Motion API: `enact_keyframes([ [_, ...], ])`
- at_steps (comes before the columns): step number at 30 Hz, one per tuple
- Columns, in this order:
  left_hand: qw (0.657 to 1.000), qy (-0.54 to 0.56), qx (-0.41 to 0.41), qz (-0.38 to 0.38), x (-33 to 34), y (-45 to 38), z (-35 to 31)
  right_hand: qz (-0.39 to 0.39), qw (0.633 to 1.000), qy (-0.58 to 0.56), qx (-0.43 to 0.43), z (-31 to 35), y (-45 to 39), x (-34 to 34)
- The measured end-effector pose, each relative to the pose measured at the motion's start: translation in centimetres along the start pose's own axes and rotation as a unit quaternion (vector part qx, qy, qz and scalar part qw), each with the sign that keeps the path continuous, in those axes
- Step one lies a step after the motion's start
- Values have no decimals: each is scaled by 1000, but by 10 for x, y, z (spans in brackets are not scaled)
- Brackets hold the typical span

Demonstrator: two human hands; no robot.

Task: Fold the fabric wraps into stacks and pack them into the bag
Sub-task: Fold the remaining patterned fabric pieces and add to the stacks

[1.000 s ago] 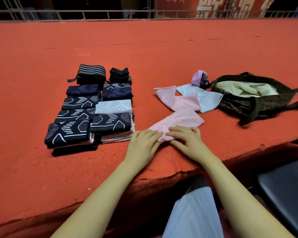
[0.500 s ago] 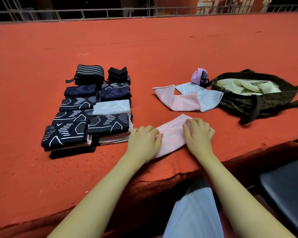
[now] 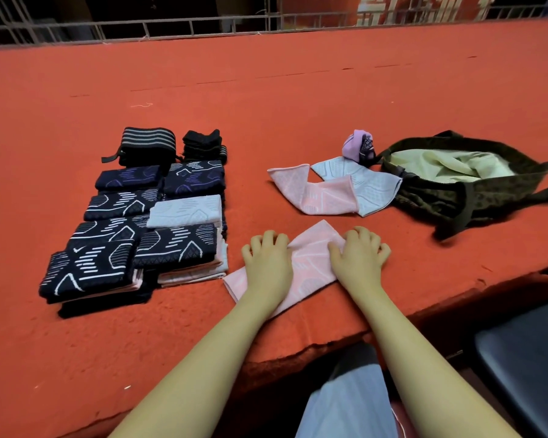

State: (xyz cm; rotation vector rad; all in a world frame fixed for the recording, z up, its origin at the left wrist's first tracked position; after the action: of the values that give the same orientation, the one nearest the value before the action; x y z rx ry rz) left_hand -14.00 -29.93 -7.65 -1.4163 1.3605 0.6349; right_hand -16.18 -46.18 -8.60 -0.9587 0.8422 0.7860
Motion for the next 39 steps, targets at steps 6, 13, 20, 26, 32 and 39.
enact_keyframes([
  [6,991,-44,83,-94,-18,-49,-14,-113,991,-71,-5,-1,-5,-15],
  [13,986,-49,127,97,10,-34,-28,-17,998,-24,61,-9,-8,-9],
  [20,964,-118,80,227,26,-28,-26,-149,986,-69,-27,-2,0,-13],
  [26,963,-99,129,215,13,-34,-11,-178,956,-196,-125,19,-3,-21],
  [32,954,-232,109,159,-17,-54,19,-64,958,-206,-187,56,-17,-9],
  [39,946,-271,107,140,-31,-66,36,109,956,-137,-235,72,-5,16],
])
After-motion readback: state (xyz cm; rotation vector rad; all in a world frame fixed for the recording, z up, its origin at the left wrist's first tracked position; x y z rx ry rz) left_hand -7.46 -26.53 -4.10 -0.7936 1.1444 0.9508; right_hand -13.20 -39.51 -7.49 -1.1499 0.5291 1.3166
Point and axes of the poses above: each hand's wrist, its own y-axis away from the middle knuckle, its own x-axis out of the palm, z = x × y, the point moved 3 cm from there along -y, towards the middle knuckle, and after that the axes turned 5 degrees about -x, right-handed, at the moved point
